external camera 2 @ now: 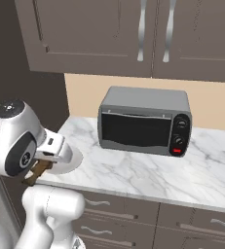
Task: Place the fish on the top rack of the oven.
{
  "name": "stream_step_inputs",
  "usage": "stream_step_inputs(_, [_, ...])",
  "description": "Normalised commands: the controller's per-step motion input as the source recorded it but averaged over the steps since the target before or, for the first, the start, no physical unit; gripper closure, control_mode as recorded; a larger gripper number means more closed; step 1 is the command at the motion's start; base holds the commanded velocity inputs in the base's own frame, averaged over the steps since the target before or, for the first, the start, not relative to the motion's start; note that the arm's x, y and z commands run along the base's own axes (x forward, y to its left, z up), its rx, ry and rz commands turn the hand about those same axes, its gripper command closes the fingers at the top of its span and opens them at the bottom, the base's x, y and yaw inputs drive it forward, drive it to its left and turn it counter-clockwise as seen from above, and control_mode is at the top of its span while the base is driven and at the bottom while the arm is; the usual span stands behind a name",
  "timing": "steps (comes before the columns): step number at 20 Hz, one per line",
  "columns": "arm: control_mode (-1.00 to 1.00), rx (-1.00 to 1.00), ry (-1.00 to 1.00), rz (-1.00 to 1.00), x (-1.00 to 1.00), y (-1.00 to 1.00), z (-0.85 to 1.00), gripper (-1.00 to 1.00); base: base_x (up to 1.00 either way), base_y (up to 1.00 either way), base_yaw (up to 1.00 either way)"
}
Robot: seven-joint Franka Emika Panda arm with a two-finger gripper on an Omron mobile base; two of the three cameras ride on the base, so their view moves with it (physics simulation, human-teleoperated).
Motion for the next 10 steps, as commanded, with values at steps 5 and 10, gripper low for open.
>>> stream_step_inputs(5, [-1.00,0.00,0.19,0.00,-0.32,0.05,-0.16,1.00,0.00,0.00,0.00])
stream_step_inputs(10, [-1.00,0.00,0.02,0.00,-0.15,0.00,-0.04,1.00,0.00,0.00,0.00])
